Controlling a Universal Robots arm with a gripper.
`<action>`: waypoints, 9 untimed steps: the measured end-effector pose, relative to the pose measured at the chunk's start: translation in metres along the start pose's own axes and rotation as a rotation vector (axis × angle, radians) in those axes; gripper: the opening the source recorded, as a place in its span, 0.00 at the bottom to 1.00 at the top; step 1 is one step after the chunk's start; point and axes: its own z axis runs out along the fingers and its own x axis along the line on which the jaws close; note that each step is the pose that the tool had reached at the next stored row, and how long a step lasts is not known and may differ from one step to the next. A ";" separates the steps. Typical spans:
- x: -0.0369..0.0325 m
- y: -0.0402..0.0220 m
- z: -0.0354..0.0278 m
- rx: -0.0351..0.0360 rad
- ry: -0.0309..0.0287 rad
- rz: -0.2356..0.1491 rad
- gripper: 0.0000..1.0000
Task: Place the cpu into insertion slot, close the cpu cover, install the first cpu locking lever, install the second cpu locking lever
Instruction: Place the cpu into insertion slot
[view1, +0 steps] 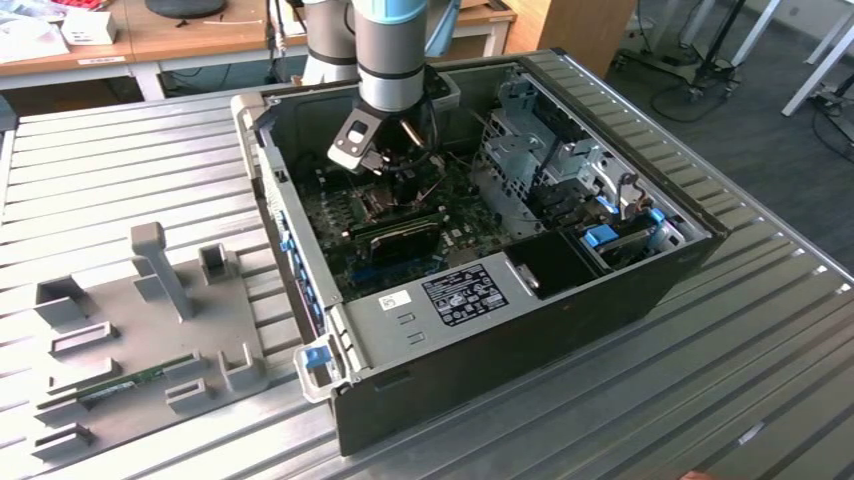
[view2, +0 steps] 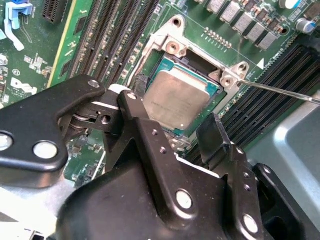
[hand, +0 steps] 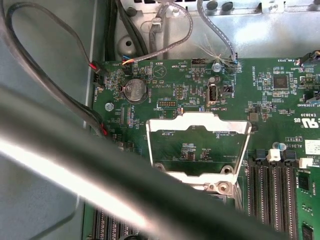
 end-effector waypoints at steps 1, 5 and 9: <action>0.0001 0.0001 0.0000 -0.0002 0.0003 0.000 0.67; 0.0000 0.0001 -0.0004 0.0019 0.0001 0.000 0.67; 0.0000 0.0001 -0.0004 0.0169 -0.0002 0.001 0.67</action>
